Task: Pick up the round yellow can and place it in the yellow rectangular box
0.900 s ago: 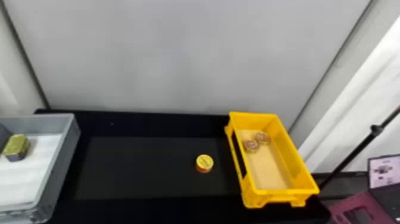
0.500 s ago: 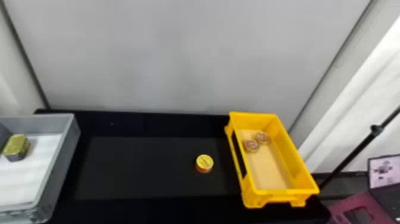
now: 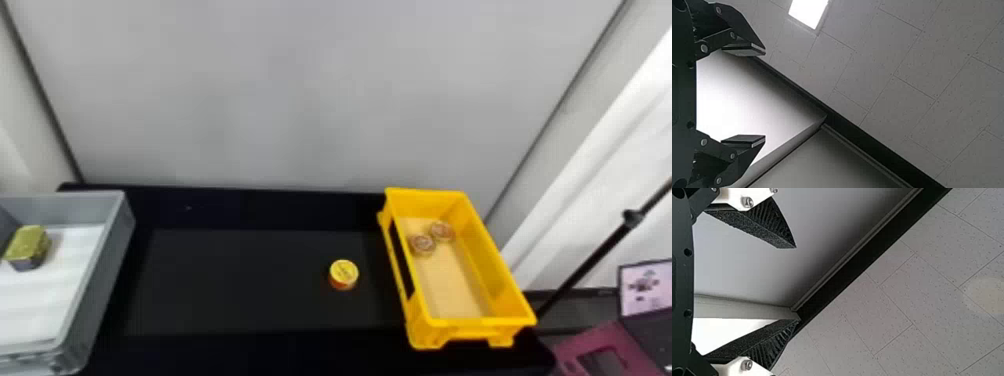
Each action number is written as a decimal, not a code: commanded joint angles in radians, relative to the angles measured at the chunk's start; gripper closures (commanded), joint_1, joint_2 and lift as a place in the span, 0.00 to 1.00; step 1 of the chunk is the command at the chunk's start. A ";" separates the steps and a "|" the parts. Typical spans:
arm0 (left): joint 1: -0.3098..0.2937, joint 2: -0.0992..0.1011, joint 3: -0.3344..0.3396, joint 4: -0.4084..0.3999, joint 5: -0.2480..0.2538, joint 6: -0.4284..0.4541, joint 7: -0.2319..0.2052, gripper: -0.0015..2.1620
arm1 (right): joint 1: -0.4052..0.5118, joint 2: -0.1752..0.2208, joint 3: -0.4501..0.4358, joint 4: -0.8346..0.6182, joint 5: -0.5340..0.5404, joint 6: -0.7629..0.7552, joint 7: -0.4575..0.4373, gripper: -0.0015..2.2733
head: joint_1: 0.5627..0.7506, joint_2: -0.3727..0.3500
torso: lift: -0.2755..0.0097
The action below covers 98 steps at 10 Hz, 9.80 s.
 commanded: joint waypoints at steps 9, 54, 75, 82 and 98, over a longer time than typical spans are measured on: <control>-0.050 -0.008 -0.067 0.020 0.005 -0.005 0.002 0.21 | -0.057 0.316 -0.177 0.579 -0.545 0.485 0.098 0.05 | 0.98 0.22 | 0.97; -0.090 -0.137 -0.241 0.129 0.032 -0.189 -0.020 0.21 | 0.317 0.543 0.041 1.451 -0.333 -0.031 0.678 0.06 | 0.98 0.22 | 0.97; -0.061 -0.106 -0.227 0.111 0.051 -0.160 -0.041 0.21 | 0.374 0.494 0.049 1.102 -0.344 0.066 0.670 0.26 | 0.98 0.22 | 0.97; -0.059 -0.095 -0.231 0.105 0.055 -0.134 -0.044 0.21 | 0.362 0.383 -0.109 0.979 -0.319 0.099 0.615 0.26 | 0.98 0.22 | 0.97; -0.058 -0.091 -0.228 0.092 0.055 -0.122 -0.052 0.21 | 0.518 0.341 -0.290 1.065 -0.439 0.198 0.513 0.26 | 0.98 0.22 | 0.97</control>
